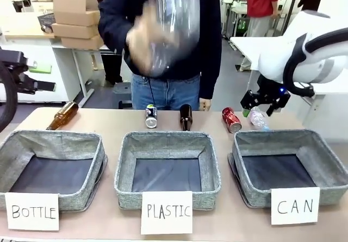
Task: Sort the can waste into the basket.
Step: Pick up the can waste from the table and place it in the right Fabric basket.
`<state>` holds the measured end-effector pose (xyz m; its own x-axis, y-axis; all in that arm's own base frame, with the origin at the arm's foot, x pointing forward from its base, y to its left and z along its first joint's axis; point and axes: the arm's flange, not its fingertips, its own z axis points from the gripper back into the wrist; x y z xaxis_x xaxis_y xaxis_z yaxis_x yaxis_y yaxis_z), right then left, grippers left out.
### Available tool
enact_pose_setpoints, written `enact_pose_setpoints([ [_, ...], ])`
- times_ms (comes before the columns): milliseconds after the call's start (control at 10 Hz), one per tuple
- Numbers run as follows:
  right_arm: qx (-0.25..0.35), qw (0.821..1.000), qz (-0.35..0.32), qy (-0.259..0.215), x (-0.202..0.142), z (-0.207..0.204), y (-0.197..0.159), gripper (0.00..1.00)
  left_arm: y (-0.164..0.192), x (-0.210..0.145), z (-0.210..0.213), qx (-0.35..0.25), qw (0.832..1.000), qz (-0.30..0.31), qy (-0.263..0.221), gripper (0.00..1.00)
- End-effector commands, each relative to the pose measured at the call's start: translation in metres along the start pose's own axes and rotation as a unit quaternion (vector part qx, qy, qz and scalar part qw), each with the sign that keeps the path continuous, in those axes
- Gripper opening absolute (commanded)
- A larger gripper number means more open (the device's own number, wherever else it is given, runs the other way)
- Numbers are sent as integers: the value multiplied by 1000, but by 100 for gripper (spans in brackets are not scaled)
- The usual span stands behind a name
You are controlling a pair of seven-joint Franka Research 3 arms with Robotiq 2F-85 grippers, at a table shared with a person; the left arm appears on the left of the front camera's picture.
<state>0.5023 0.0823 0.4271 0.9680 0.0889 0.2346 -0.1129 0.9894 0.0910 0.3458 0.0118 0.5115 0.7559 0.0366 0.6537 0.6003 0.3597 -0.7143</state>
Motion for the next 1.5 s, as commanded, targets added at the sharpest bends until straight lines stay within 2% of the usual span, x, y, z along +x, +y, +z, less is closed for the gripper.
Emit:
enact_pose_setpoints([
  [0,0,1000,-5,5,1,-6,-4,100,0,2,-2,-12,1000,-12,-10,100],
  [100,17,1000,24,9,22,-18,6,100,0,2,-2,-12,1000,-12,-10,100],
  [200,-1,1000,4,9,45,-30,15,100,0,2,-2,-12,1000,-12,-10,100],
  [400,-21,999,3,32,85,-62,32,100,0,2,-2,-12,1000,-12,-10,100],
  [600,-62,998,-24,22,110,-99,36,100,0,2,-2,-12,1000,-12,-10,100],
  [1000,-104,993,-50,10,141,-157,37,100,0,2,-2,-12,1000,-12,-10,100],
  [1300,-99,994,-53,12,142,-167,32,100,0,2,-2,-12,1000,-12,-10,100],
  [1400,-86,995,-40,10,140,-165,31,42,0,2,-2,-12,1000,-12,-10,100],
])
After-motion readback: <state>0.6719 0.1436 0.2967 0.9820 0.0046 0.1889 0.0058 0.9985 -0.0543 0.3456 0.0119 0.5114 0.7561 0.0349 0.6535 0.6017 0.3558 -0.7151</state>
